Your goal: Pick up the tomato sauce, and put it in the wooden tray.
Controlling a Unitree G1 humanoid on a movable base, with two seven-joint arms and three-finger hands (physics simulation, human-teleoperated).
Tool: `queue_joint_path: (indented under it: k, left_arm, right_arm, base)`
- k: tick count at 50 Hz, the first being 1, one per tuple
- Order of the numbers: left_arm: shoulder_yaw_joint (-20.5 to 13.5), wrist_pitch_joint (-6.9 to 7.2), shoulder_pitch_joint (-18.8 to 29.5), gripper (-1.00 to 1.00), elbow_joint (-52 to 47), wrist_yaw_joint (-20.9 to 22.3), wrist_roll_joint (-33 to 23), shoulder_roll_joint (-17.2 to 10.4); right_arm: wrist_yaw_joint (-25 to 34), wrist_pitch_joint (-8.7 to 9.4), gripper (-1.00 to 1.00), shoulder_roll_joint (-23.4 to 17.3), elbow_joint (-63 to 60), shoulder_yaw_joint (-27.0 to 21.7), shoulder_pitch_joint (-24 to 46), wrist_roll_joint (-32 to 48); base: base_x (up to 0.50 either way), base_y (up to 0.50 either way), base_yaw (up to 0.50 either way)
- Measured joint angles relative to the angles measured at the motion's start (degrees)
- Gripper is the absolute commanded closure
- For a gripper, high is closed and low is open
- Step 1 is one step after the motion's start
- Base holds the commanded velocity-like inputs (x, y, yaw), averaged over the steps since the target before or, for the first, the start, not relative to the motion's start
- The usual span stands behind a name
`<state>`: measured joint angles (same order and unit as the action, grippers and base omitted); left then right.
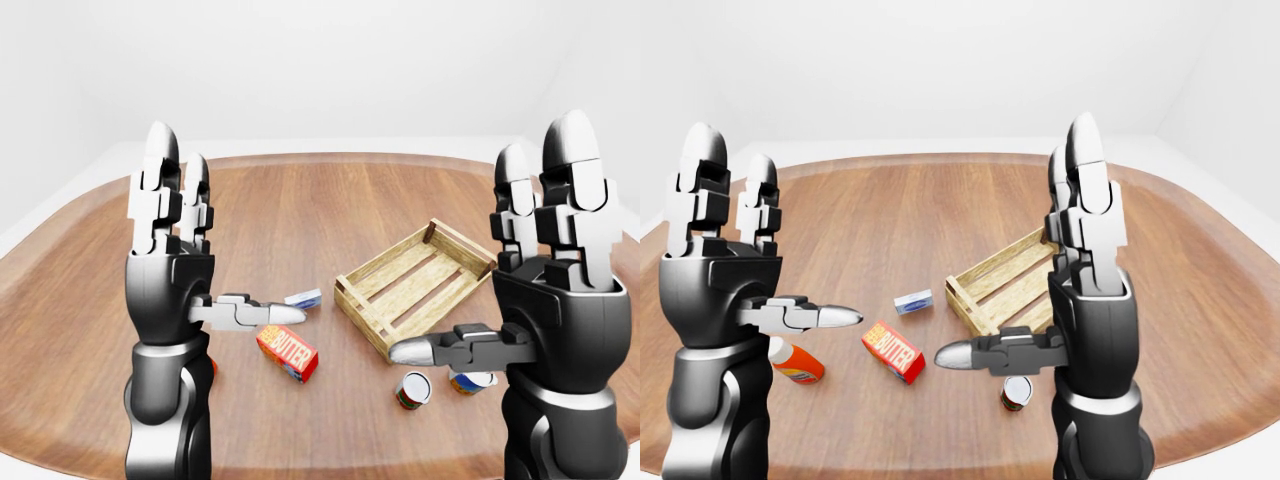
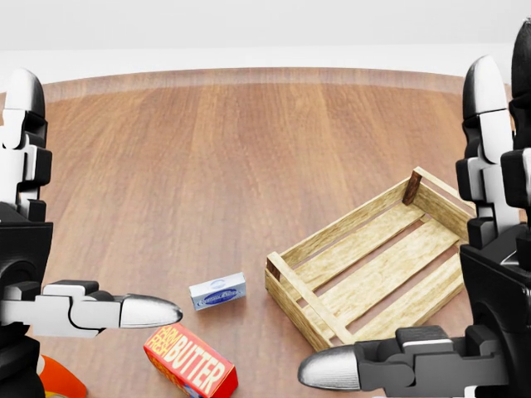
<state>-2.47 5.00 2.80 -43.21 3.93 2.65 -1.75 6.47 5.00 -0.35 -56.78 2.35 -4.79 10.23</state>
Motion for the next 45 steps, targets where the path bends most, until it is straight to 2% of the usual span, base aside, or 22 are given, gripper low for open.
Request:
queue_joint_path:
  k: [5, 12, 20, 33, 39, 45]
  left_arm:
    - [0.15, 0.00, -0.04, -1.00, 0.04, -0.06, -0.01, 0.01]
    - [0.45, 0.00, -0.22, -1.00, 0.20, -0.07, -0.15, 0.07]
    - [0.66, 0.00, -0.45, -1.00, 0.76, -0.05, -0.25, 0.17]
    - [1.05, 0.00, -0.69, -1.00, 1.35, 0.12, -0.47, 0.25]
    - [1.11, 0.00, -0.73, -1.00, 1.46, 0.26, -0.56, 0.22]
    - [1.37, 0.00, -0.98, -1.00, 1.75, 0.38, -0.82, 0.26]
  right_arm:
    - [7.00, 0.00, -1.00, 4.29, -1.30, 0.60, -2.68, 8.30]
    - [19.15, 0.00, -1.00, 13.36, -2.29, -0.39, -7.03, 20.69]
    - [27.33, 0.00, -1.00, 20.35, -2.80, -1.76, -13.85, 27.01]
    - [30.78, 0.00, -1.00, 20.35, -3.09, -2.44, -27.07, 25.16]
    - [28.88, 0.00, -1.00, 20.08, -3.13, -1.86, -33.17, 21.15]
    - [24.15, 0.00, -1.00, 16.82, -3.16, -0.30, -38.66, 15.62]
  base:
    - [0.00, 0.00, 0.00]
    - [0.00, 0.00, 0.00]
    - [0.00, 0.00, 0.00]
    - [0.00, 0.00, 0.00]
    - [0.00, 0.00, 0.00]
    - [0.00, 0.00, 0.00]
